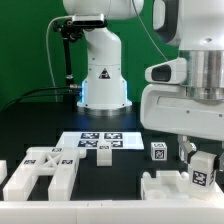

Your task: Assemble chair

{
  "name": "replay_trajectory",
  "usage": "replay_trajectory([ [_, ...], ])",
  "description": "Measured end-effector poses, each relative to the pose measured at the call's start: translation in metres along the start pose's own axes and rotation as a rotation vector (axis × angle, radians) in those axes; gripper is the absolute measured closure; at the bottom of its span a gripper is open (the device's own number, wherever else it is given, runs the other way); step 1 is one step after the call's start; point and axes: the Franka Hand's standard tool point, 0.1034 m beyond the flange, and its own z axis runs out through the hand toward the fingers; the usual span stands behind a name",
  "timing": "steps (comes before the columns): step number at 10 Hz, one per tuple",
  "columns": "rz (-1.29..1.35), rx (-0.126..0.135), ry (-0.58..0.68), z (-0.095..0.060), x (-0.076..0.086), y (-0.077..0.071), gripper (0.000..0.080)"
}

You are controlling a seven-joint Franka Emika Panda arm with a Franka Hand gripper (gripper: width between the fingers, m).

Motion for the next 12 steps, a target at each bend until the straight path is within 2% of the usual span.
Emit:
replay_trajectory([
  [2,0.28,0.002,-0.007,0.001,0.0,0.001,0.0514],
  [4,0.671,0.031,-0.064,0.001,0.005,0.002,0.0514],
  [7,1.026,0.036,-0.104,0.001,0.005,0.002,0.0512],
  [9,1.104,0.029,-0.102,0.002,0.0,-0.001,0.0512],
  [11,0.997,0.033,-0.098,0.003,-0.002,-0.002,0.0498],
  [12,0.816,0.037,-0.095,0.005,-0.008,-0.006,0.0326],
])
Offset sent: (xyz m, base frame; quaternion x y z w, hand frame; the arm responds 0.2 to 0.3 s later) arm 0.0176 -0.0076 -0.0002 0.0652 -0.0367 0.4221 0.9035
